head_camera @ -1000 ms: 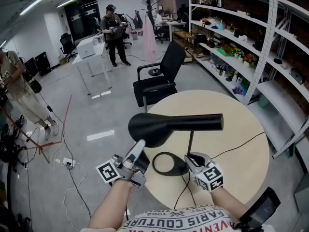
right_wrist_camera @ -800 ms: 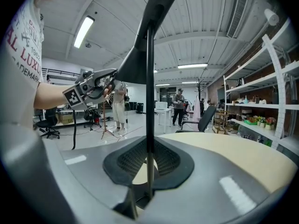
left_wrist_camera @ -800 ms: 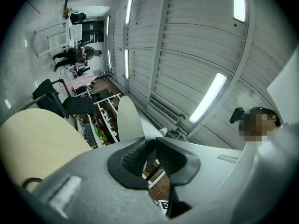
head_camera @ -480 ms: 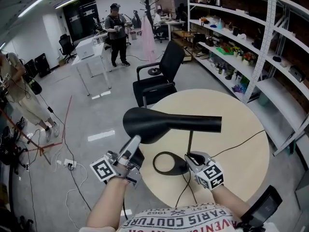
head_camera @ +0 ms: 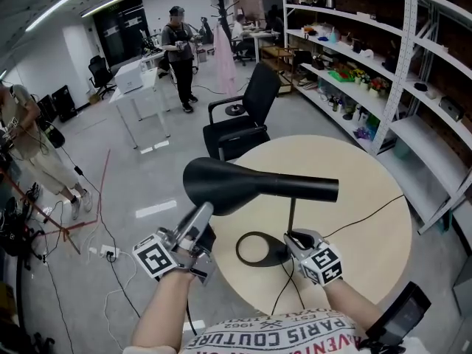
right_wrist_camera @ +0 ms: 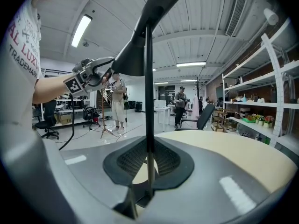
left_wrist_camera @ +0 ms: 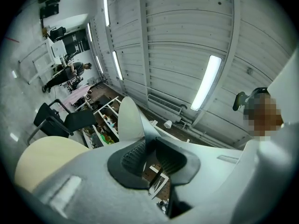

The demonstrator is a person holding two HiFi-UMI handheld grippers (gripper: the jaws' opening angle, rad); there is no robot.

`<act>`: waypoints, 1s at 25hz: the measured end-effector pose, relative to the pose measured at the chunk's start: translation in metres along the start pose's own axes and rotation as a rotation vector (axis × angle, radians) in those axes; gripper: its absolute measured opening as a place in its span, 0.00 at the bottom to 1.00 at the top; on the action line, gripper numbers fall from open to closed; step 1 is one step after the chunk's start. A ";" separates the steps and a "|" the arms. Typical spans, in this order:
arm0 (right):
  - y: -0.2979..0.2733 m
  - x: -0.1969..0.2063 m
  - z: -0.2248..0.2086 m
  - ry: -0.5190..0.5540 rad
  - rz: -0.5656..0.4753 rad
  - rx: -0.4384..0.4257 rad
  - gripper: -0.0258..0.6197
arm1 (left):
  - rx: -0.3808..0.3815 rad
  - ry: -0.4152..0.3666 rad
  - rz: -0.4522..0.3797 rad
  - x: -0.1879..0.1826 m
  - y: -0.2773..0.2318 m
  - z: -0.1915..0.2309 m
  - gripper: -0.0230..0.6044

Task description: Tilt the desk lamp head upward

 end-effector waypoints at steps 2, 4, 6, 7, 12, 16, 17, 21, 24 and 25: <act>0.000 -0.001 0.000 0.000 0.005 0.001 0.11 | -0.022 -0.025 0.015 -0.004 0.000 -0.004 0.12; -0.001 -0.002 0.000 -0.001 0.009 0.004 0.11 | -0.044 -0.048 0.021 -0.009 0.000 -0.008 0.13; -0.002 -0.003 0.001 -0.006 0.007 0.007 0.11 | -0.055 -0.068 0.022 -0.013 0.001 -0.012 0.12; -0.002 -0.003 0.001 -0.007 0.006 0.007 0.11 | -0.058 -0.077 0.024 -0.015 0.000 -0.014 0.12; -0.004 0.004 -0.001 -0.006 0.010 0.007 0.11 | -0.072 -0.123 0.047 -0.019 -0.001 -0.020 0.12; -0.002 0.003 0.000 -0.008 0.002 0.014 0.11 | -0.089 -0.162 0.062 -0.026 -0.003 -0.030 0.12; -0.002 0.003 0.000 -0.008 0.001 0.014 0.11 | -0.093 -0.171 0.065 -0.028 -0.004 -0.032 0.12; -0.003 0.005 -0.001 -0.008 -0.002 0.019 0.11 | -0.100 -0.207 0.069 -0.030 -0.005 -0.036 0.12; -0.002 0.006 -0.002 -0.006 -0.003 0.019 0.11 | -0.106 -0.235 0.075 -0.033 -0.008 -0.042 0.12; -0.001 0.006 -0.002 -0.005 -0.003 0.019 0.11 | -0.107 -0.242 0.076 -0.034 -0.009 -0.045 0.12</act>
Point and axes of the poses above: the fingertips, and each gripper's own axes: y backward along the fingers, z to its left, x out of its underside, the point moved 10 cm from there along y, backward along the fingers, and after that the axes turned 5 degrees about z, right-handed, at the moved point
